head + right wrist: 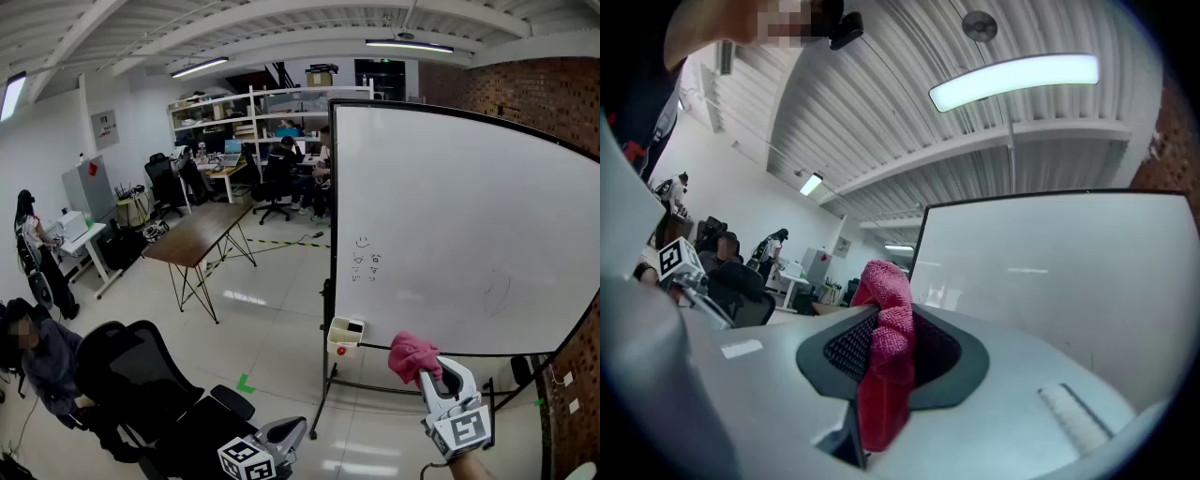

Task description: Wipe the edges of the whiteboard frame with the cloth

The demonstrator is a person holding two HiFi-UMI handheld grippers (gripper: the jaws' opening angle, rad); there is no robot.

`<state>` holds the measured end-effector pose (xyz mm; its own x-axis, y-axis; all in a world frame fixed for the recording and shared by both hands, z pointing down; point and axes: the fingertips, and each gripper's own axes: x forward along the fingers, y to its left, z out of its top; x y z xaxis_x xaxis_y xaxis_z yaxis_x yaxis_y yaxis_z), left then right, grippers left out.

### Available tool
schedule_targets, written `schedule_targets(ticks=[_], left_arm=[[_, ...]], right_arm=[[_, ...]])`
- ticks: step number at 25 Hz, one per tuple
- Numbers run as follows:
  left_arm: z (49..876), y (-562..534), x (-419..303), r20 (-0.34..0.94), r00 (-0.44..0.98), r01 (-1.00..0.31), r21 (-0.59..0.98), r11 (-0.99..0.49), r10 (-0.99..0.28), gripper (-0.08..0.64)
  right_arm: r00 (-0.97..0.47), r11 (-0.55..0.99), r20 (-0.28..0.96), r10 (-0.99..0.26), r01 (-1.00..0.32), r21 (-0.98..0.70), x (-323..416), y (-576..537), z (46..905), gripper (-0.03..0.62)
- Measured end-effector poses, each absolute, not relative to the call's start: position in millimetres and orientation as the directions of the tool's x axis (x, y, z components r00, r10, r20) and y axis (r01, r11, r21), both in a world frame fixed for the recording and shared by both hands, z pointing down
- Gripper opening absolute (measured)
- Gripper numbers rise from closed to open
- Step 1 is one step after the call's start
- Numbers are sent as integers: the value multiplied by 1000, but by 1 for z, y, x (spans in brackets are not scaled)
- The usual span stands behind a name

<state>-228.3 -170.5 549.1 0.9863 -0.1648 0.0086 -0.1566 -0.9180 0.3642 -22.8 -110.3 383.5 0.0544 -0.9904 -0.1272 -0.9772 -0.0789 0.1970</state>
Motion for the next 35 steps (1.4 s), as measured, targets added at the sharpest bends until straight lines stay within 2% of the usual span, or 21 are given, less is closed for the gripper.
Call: schedule_targets(ticks=[7, 10, 17, 20, 24, 30, 35], left_arm=[[532, -269, -206, -64, 979, -157, 362, -919, -192, 3], [515, -326, -199, -96, 976, -153, 326, -933, -194, 3], [401, -449, -176, -202, 962, -160, 115, -980, -181, 3], [361, -482, -169, -258, 945, -185, 80, -980, -199, 3], [308, -504, -152, -318, 920, -229, 43, -972, -231, 3], [189, -503, -95, -425, 885, -259, -115, -959, -188, 3], [185, -494, -58, -392, 909, -213, -136, -968, -145, 3]], right_arm=[[-8, -81, -253, -967, -937, 340, 19, -243, 314, 79], [-6, -112, -317, -948, -929, 352, 29, -299, 280, 79], [17, -210, -471, -882, -909, 360, 31, -422, 181, 78], [34, -259, -525, -850, -896, 362, 33, -451, 137, 78], [39, -269, -536, -844, -894, 358, 39, -468, 99, 78], [38, -265, -532, -846, -896, 357, 55, -478, 88, 78], [9, -225, -486, -874, -893, 389, 46, -489, 119, 80]])
